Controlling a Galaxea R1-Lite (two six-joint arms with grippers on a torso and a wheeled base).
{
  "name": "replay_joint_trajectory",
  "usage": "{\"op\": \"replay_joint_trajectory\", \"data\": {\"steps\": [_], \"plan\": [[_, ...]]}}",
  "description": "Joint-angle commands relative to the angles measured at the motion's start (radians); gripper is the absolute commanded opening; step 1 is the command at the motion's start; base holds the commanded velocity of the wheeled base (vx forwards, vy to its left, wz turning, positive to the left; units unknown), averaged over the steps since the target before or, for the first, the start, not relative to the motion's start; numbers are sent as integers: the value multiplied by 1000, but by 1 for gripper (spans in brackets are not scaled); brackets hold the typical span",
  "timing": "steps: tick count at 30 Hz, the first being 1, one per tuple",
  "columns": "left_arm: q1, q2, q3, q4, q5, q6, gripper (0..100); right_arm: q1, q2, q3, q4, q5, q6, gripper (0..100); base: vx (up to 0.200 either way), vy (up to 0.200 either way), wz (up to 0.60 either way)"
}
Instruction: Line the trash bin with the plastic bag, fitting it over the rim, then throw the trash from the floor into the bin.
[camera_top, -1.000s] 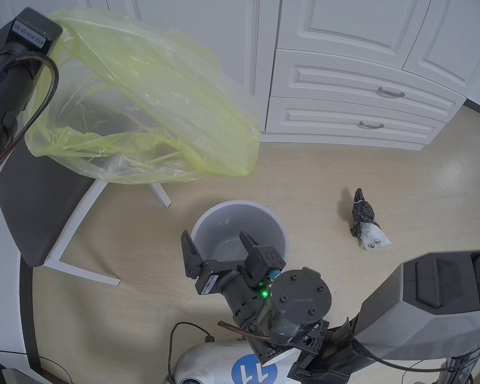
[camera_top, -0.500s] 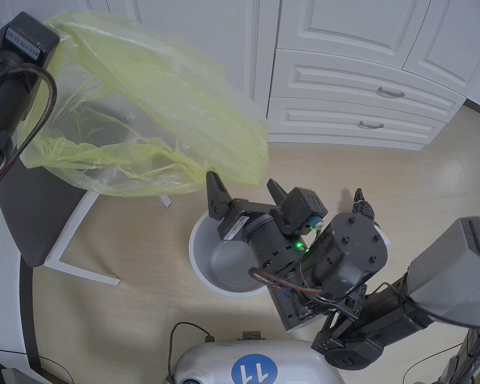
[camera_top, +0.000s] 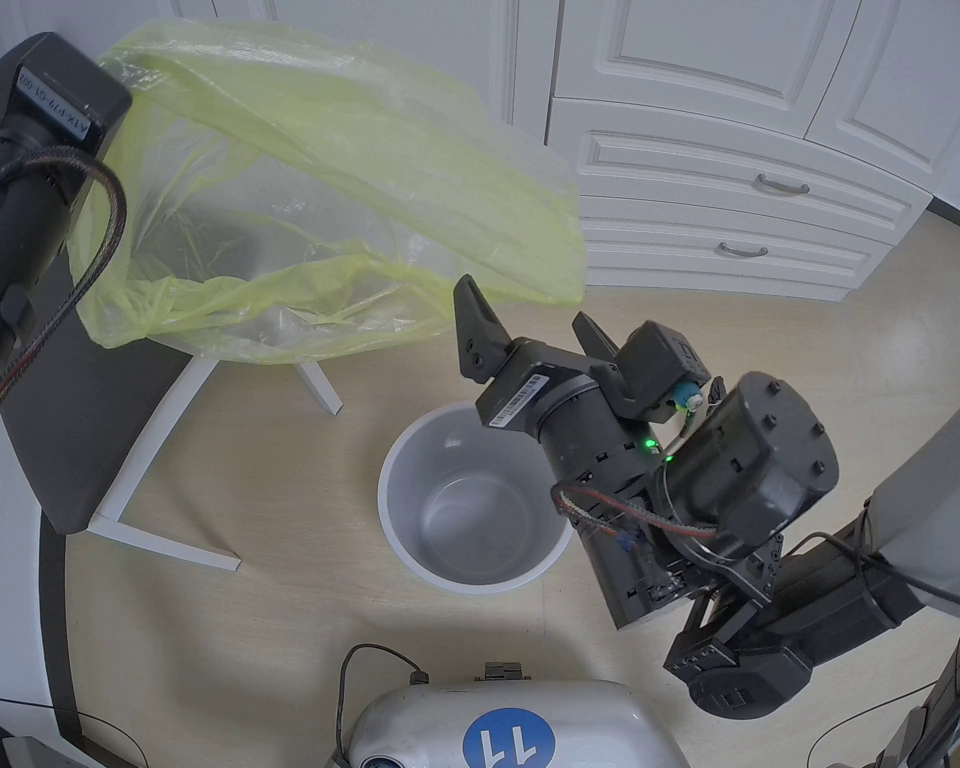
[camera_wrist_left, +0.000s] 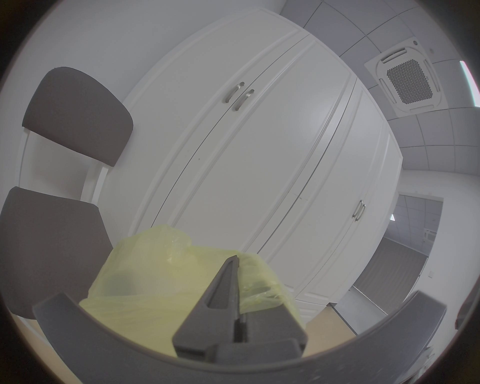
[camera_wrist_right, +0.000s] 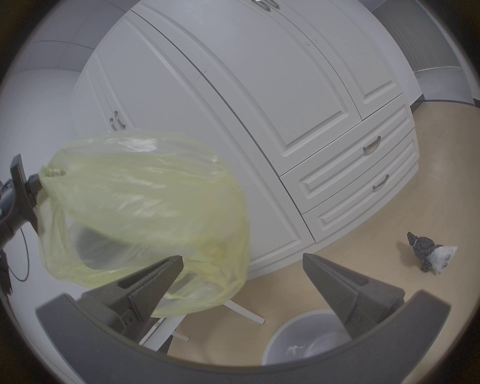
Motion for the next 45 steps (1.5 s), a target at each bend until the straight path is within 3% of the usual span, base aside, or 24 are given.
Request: {"op": "replay_joint_trajectory", "data": {"steps": [1,30,37,45], "plan": [[-3,12,5,-2,1,-1,0,6,-43,18,-17,2,-1,100,0,0,0],[-28,-8,-2,-7,1,6,0,-52,25,86,-17,45,-18,100,0,0,0],[-29,-11,-2,-7,1,12,0,-61,54,30,-17,44,22,100,0,0,0],[-29,-4,-3,-16,1,12,0,-18,149,17,-17,44,75,100,0,0,0]]}}
